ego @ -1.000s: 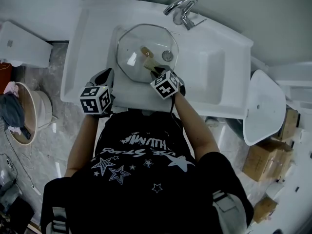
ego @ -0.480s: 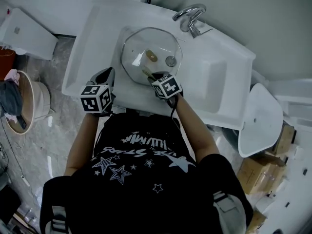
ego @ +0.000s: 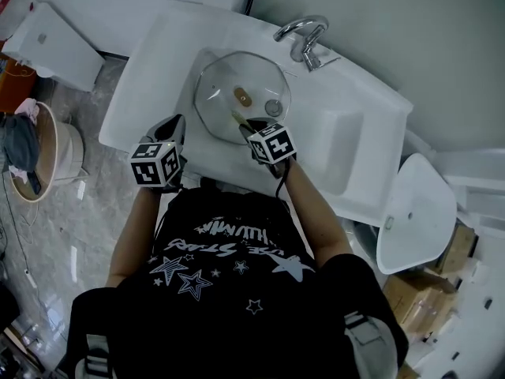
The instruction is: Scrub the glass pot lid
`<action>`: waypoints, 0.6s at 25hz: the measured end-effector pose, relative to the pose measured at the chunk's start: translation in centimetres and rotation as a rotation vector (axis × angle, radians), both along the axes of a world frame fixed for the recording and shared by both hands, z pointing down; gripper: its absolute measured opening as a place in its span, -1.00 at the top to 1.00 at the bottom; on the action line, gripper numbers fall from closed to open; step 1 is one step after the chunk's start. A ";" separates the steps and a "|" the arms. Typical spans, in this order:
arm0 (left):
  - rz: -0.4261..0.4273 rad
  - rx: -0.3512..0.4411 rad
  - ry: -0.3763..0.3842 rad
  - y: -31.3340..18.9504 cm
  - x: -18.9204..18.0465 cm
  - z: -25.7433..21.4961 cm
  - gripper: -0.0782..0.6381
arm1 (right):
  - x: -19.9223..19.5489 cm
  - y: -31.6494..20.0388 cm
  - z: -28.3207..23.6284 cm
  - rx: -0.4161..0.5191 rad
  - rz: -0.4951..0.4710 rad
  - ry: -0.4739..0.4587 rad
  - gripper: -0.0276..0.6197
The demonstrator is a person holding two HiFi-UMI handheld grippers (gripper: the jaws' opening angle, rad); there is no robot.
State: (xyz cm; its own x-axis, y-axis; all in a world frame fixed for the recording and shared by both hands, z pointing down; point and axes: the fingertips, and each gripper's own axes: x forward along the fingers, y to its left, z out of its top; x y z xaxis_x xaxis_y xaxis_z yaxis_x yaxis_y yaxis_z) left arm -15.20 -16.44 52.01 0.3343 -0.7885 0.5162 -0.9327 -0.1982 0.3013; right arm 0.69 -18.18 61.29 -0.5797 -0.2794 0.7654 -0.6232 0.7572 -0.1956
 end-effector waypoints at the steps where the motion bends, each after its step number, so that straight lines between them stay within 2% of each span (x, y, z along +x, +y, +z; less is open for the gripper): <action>1: -0.010 0.003 -0.001 0.3 0.3 -0.2 0.76 | 0.3 -0.1 -0.4 0.006 -0.003 -0.008 0.70; 15: -0.174 0.036 -0.013 4.3 3.4 -2.4 0.76 | 3.9 -0.4 -5.1 0.090 -0.089 -0.079 0.70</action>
State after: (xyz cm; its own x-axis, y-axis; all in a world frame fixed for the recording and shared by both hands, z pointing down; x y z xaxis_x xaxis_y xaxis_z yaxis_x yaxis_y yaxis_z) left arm -11.81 -12.13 49.62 0.1846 -0.8518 0.4903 -0.9578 -0.0440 0.2842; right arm 4.59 -18.57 56.15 -0.6627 -0.2897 0.6906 -0.5383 0.8253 -0.1704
